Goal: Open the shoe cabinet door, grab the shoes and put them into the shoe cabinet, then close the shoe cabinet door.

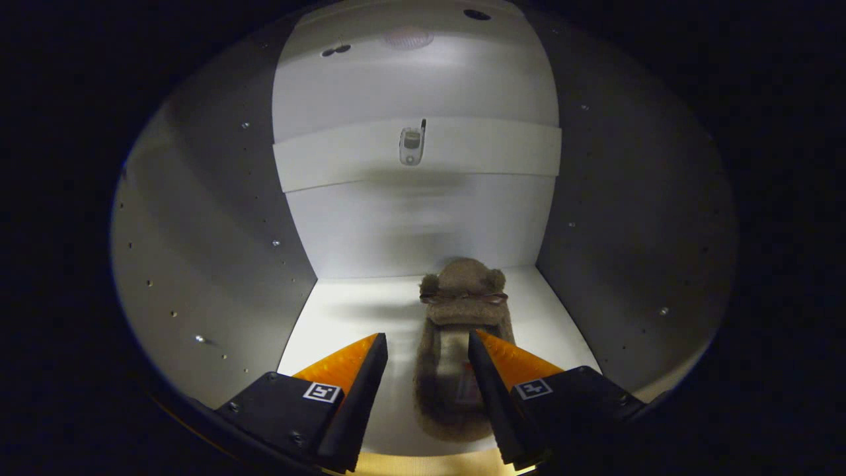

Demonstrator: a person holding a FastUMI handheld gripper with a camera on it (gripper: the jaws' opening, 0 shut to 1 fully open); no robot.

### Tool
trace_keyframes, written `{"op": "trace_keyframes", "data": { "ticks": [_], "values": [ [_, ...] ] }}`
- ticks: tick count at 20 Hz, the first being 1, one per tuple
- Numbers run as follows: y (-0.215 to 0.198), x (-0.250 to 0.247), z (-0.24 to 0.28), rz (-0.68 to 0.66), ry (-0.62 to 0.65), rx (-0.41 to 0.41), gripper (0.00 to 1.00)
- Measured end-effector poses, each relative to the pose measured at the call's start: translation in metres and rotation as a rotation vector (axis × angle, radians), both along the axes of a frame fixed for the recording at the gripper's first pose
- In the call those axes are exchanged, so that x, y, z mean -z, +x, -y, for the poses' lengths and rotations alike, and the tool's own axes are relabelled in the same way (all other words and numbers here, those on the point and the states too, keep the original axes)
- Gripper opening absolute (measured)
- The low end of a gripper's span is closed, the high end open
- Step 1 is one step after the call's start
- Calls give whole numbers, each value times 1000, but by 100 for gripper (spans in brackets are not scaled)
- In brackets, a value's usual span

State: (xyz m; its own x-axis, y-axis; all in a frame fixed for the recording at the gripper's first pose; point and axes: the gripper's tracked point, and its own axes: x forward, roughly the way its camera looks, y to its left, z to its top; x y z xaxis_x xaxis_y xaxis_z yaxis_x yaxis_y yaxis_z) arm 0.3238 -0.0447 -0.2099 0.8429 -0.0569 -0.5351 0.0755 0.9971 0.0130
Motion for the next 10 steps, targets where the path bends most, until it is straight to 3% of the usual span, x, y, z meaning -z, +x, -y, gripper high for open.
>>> {"op": "trace_keyframes", "data": {
  "ticks": [3,5,6,10],
  "values": [
    [-29,-34,-3,71,-6,7,80],
    [-54,-58,-6,117,-17,2,97],
    [-67,-70,-8,143,-20,-1,100],
    [-122,-111,-16,245,-22,-13,100]
  ]
}}
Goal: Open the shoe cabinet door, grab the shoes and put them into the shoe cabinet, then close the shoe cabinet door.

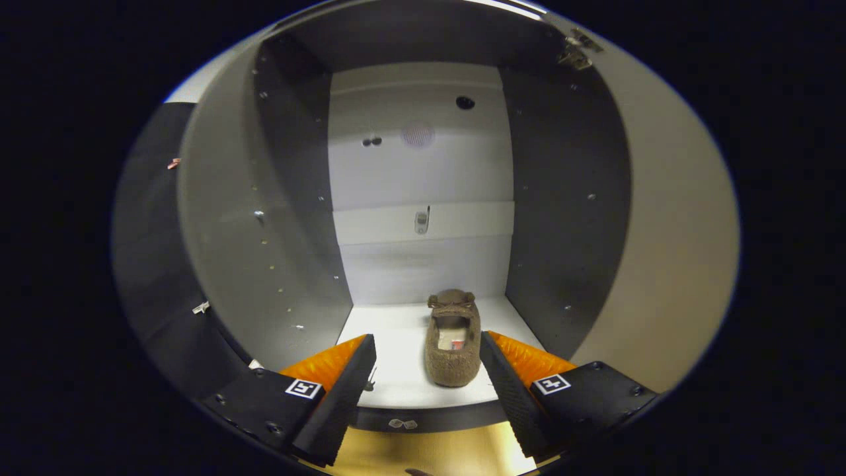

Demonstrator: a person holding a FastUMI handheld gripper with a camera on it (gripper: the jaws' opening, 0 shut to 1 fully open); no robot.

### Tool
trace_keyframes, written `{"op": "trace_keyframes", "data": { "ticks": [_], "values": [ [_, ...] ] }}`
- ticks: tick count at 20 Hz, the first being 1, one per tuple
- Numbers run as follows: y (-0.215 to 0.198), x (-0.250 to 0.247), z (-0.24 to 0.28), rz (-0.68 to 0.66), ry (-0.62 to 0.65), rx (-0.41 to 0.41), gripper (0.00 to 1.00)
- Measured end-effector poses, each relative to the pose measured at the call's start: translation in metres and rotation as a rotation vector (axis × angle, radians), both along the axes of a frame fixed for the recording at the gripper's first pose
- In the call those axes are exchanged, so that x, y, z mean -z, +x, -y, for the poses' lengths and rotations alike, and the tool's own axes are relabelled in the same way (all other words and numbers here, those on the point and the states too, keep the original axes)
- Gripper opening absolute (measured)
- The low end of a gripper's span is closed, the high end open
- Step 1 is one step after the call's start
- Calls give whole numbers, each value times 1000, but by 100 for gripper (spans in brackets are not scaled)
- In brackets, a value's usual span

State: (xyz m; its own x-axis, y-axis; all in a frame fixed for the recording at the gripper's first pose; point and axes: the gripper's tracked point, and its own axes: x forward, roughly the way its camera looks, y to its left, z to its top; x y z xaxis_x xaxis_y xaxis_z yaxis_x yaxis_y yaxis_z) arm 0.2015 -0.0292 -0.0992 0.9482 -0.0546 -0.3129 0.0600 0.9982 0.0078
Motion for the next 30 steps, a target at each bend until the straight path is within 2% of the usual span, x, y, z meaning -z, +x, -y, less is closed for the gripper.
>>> {"op": "trace_keyframes", "data": {
  "ticks": [5,9,18,24,27,30],
  "values": [
    [-75,-53,-2,163,-40,-4,99],
    [-137,-87,6,244,-1,8,99],
    [-275,-106,58,283,-48,214,98],
    [-347,-99,107,251,-74,400,98],
    [-372,-105,135,261,-103,448,98],
    [-383,-111,165,271,-125,448,98]
  ]
}}
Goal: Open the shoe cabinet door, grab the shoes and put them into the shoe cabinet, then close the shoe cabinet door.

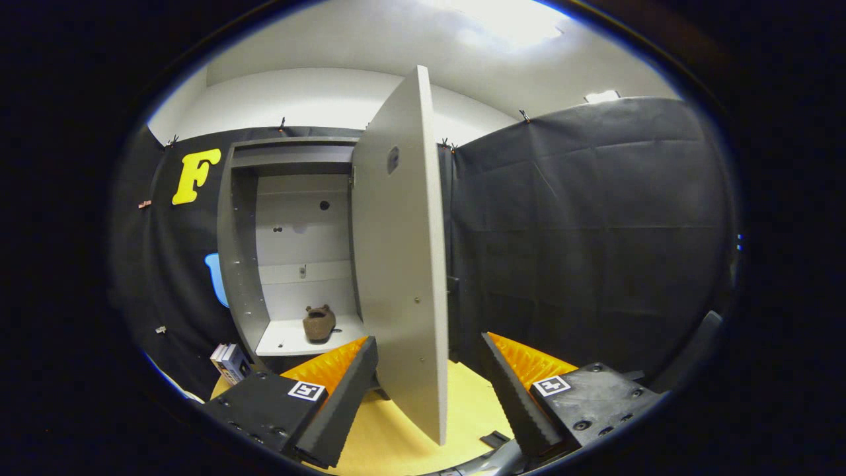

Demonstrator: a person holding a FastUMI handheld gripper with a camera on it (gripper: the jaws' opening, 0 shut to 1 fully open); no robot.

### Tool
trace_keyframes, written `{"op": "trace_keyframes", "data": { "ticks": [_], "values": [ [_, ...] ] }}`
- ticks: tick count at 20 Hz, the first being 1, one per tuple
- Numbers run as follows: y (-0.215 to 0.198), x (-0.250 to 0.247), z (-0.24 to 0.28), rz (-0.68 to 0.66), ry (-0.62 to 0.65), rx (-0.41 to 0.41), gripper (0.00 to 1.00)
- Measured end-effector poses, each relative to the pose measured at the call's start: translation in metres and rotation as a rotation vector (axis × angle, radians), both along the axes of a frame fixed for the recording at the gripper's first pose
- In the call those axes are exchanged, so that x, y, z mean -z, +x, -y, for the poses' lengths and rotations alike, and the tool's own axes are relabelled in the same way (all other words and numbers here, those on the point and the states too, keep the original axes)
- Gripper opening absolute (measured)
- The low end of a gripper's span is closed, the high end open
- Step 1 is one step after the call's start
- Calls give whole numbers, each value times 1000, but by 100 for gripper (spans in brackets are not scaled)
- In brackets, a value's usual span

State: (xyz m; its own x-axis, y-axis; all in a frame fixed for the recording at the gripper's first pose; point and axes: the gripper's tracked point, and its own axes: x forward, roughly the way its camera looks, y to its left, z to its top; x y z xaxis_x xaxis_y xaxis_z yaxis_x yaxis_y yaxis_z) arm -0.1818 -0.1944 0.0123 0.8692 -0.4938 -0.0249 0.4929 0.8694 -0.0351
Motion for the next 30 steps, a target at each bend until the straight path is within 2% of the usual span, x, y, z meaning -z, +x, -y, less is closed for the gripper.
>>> {"op": "trace_keyframes", "data": {
  "ticks": [5,8,14,17,24,30],
  "values": [
    [7,-7,58,-12,18,-70,98],
    [18,-6,86,-19,53,-145,98],
    [57,8,83,-69,105,-360,98],
    [65,10,76,-80,99,-442,98],
    [65,11,65,-70,112,-472,97],
    [71,13,24,-71,99,-510,98]
  ]
}}
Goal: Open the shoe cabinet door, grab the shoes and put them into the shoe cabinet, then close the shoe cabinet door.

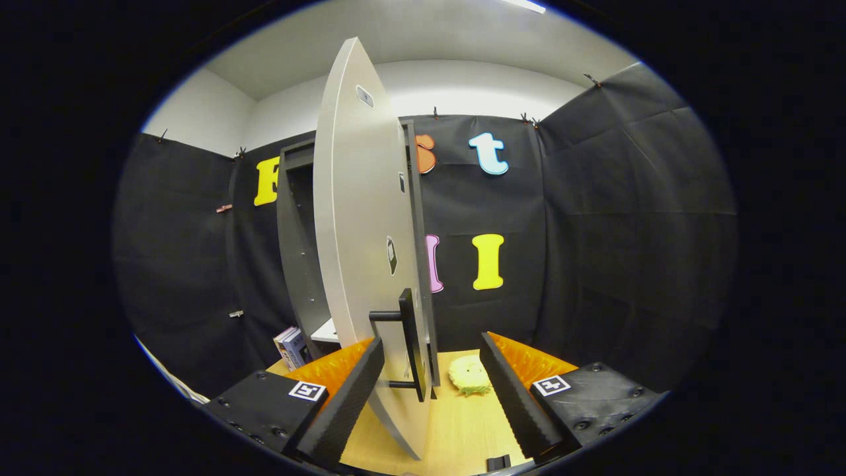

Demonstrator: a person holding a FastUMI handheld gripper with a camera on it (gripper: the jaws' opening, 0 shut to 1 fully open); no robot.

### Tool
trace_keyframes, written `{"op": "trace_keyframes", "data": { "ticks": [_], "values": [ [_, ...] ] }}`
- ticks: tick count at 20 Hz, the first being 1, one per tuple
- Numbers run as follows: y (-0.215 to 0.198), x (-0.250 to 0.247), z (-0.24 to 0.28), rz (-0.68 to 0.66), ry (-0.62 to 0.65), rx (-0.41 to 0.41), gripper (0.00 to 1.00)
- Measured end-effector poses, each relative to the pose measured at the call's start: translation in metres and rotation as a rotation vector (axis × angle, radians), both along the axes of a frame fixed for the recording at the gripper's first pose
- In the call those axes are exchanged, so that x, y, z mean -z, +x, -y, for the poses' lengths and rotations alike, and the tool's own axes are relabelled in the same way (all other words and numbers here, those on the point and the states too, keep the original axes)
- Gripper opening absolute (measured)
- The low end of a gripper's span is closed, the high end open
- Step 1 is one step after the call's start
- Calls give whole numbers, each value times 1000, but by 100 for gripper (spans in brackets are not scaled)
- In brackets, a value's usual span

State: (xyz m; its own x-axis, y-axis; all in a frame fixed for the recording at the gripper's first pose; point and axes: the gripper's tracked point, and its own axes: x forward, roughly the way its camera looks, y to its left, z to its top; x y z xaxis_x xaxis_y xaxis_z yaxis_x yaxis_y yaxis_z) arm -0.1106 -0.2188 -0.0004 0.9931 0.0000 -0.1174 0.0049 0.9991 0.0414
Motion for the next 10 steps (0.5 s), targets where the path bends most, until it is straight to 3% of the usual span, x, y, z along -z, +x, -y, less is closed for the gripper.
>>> {"op": "trace_keyframes", "data": {
  "ticks": [10],
  "values": [
    [25,14,-102,9,31,-7,98]
  ]
}}
